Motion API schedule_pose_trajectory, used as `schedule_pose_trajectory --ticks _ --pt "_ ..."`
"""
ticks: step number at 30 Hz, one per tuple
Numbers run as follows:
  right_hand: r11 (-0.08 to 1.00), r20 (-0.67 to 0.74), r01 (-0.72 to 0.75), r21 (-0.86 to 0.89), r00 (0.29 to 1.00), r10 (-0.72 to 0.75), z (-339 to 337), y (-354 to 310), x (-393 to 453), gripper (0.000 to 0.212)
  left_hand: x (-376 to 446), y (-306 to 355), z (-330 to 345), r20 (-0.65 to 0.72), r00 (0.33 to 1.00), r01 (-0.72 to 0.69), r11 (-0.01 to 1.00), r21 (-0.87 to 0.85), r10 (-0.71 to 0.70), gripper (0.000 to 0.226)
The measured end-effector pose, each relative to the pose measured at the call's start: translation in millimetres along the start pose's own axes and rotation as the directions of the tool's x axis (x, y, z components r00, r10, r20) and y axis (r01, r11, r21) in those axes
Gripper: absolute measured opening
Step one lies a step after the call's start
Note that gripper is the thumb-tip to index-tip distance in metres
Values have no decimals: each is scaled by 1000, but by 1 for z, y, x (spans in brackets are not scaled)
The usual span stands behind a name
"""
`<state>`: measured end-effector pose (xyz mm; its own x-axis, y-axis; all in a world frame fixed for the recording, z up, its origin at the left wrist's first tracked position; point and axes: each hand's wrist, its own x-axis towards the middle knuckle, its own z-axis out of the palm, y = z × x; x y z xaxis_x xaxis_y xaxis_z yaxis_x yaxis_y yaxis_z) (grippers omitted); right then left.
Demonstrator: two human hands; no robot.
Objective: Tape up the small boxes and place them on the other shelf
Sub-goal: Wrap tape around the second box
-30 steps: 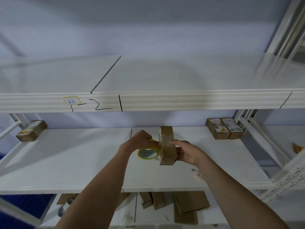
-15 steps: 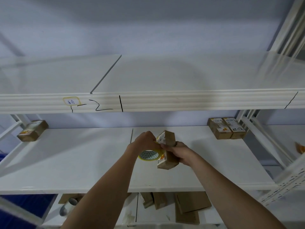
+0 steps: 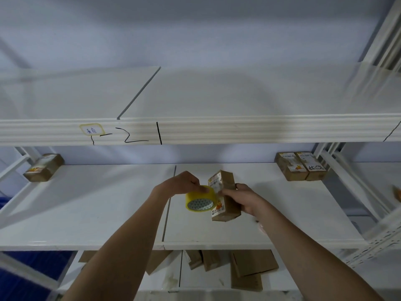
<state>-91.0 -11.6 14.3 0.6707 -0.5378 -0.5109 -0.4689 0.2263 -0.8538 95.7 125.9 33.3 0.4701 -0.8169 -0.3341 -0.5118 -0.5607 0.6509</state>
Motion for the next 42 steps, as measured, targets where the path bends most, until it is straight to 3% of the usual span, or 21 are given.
schedule_pose_trajectory --ticks 5,9,13,21,31,35,38,42 --pt "1000 1 12 24 1000 -12 -1 -1 1 50 3 1 -1 -56 998 7 1000 -2 -7 40" --pt "993 6 43 111 999 -44 -2 -3 -1 49 4 -7 -2 -205 978 81 973 216 -36 49" --pt "995 17 51 90 998 -53 -4 -4 -1 49 4 -11 1 -214 975 121 950 288 -60 54" --pt "978 87 38 204 995 -57 -13 -4 -2 50 3 0 5 -236 971 86 963 257 -24 56" --pt "958 188 0 288 981 -56 -7 -12 -11 34 10 5 11 -261 965 64 984 169 -18 57" --pt "979 118 52 195 990 -76 5 -13 -7 43 12 11 10 -258 966 67 980 185 -17 56" --pt "995 14 62 73 998 -63 9 -12 -3 33 12 7 9 -224 974 95 969 230 -42 56" --pt "999 43 30 44 999 -32 2 -10 2 43 11 -3 9 -186 980 96 982 161 -66 59"
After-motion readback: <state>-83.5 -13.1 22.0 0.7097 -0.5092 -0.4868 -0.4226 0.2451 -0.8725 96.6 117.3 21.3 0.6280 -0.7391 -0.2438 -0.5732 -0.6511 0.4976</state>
